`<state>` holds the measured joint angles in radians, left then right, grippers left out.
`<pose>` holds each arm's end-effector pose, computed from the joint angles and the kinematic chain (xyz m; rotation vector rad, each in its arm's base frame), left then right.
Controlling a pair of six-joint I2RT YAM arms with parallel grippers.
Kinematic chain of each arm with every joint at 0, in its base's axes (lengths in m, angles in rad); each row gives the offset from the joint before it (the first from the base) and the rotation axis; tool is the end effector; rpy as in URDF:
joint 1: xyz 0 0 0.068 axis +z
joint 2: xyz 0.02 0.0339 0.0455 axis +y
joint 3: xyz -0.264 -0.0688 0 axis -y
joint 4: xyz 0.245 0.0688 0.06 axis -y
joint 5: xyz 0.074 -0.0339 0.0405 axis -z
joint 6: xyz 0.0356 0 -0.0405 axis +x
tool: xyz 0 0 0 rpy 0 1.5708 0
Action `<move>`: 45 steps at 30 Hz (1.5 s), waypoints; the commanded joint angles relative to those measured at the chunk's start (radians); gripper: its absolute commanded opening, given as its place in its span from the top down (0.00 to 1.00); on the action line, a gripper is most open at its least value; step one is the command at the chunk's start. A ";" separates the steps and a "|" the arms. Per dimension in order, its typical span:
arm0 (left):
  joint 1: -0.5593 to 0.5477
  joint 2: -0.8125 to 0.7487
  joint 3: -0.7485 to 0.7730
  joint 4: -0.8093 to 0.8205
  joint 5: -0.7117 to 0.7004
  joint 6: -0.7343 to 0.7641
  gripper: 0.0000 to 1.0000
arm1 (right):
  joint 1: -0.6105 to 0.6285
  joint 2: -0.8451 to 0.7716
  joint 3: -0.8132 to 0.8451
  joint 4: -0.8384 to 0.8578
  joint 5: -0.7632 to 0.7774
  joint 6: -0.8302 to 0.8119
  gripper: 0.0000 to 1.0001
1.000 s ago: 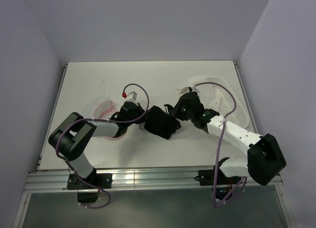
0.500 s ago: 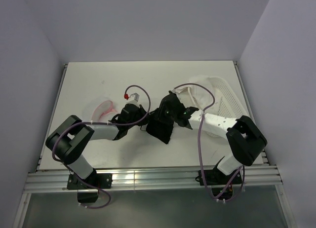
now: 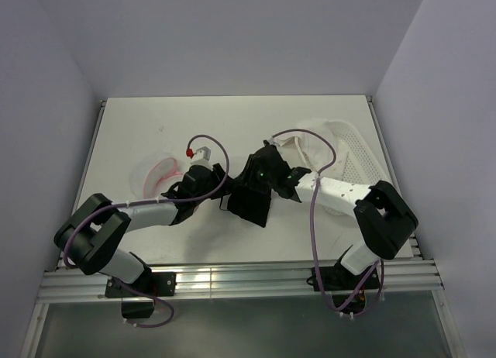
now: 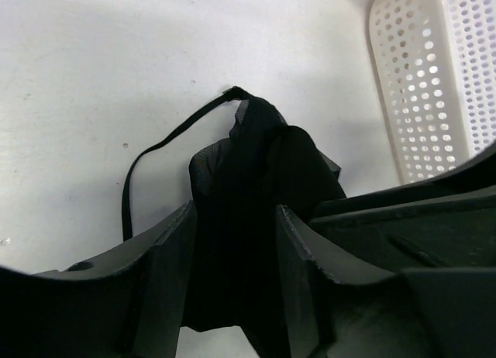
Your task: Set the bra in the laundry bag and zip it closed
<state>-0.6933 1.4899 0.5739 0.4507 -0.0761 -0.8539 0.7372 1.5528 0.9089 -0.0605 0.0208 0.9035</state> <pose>0.2273 -0.1854 0.1697 -0.2232 2.1425 -0.8696 0.2453 0.2218 0.2074 0.2124 2.4081 0.8006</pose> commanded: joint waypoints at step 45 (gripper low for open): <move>-0.006 0.176 0.119 -0.107 0.093 0.158 0.59 | -0.144 -0.162 -0.553 0.652 -0.160 0.018 0.06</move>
<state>-0.6945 1.6547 0.6575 0.3607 0.0250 -0.7128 0.6010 1.3746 0.3523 0.4873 -0.1234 0.9092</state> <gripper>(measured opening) 0.412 0.941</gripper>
